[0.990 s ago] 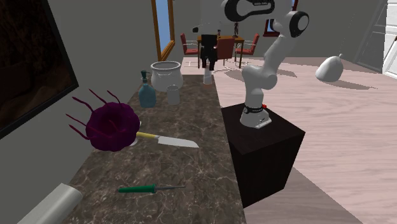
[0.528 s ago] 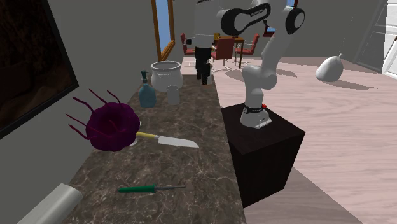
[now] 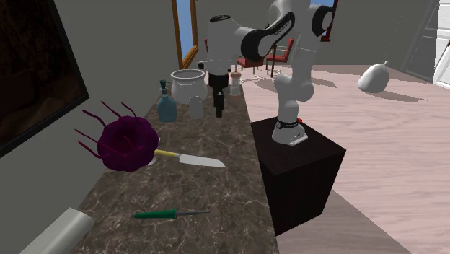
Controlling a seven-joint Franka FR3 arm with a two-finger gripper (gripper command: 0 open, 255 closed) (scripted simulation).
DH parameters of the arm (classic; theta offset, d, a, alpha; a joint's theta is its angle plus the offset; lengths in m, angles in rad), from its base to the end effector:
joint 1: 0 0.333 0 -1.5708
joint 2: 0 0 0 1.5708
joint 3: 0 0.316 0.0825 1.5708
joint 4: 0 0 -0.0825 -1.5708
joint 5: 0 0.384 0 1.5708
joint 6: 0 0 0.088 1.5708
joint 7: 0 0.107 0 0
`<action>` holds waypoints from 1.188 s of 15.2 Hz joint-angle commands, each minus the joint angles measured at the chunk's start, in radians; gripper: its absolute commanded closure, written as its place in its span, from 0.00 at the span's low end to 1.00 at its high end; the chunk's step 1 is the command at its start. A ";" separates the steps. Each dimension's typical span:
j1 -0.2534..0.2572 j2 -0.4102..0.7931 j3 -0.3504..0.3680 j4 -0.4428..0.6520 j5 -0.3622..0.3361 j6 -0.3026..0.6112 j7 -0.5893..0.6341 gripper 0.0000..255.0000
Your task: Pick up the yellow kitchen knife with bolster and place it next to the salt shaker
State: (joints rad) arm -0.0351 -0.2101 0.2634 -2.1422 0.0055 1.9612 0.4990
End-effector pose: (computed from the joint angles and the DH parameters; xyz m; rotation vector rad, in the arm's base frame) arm 0.4811 0.1183 0.4926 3.0729 -0.4294 0.0591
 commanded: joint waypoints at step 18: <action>0.128 0.734 0.022 0.620 -0.332 -0.083 0.492 0.00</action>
State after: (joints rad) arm 0.0944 0.5195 0.2879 -1.5121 -0.3235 1.8634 0.9879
